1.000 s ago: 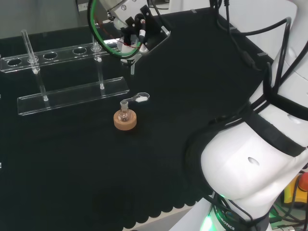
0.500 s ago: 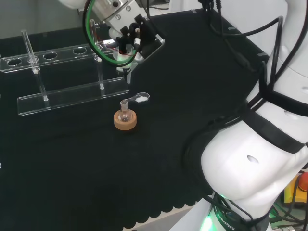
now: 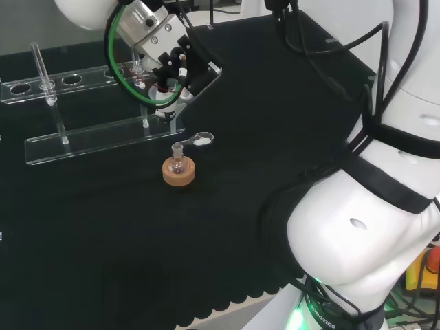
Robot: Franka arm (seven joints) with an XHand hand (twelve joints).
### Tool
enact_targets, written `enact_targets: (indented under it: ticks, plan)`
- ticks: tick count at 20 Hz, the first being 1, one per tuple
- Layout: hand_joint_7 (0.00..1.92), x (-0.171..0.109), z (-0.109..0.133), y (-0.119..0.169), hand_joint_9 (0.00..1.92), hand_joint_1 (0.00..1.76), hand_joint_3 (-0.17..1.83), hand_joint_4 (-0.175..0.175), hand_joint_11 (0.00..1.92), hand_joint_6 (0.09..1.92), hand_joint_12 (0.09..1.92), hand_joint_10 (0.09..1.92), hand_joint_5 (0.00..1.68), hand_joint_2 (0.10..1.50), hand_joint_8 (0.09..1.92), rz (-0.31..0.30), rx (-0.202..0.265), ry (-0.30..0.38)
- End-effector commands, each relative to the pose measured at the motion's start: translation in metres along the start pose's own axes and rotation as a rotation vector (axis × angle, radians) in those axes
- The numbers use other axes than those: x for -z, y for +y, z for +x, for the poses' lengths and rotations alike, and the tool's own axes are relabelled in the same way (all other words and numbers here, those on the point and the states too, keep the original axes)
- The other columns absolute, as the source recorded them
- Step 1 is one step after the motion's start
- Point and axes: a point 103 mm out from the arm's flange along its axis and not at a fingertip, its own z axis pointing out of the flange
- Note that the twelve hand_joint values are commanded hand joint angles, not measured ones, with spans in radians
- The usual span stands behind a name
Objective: Place the funnel on the round-bottom flask.
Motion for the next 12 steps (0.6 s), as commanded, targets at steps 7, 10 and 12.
enact_targets:
  ticks: [7, 10, 12]
  plan:
    - [0.64, -0.012, 0.013, 0.020, 1.01, 0.93, 0.68, -0.016, 0.59, 0.67, 1.25, 0.42, 0.71, 0.82, 0.66, 0.034, -0.005, -0.033]
    - [0.64, -0.014, 0.014, 0.025, 1.01, 0.92, 0.68, -0.016, 0.58, 0.67, 1.25, 0.42, 0.71, 0.82, 0.66, 0.041, -0.001, -0.025]
    - [0.64, -0.015, 0.015, 0.027, 1.01, 0.92, 0.68, -0.016, 0.58, 0.67, 1.25, 0.42, 0.71, 0.82, 0.67, 0.044, 0.001, -0.026]
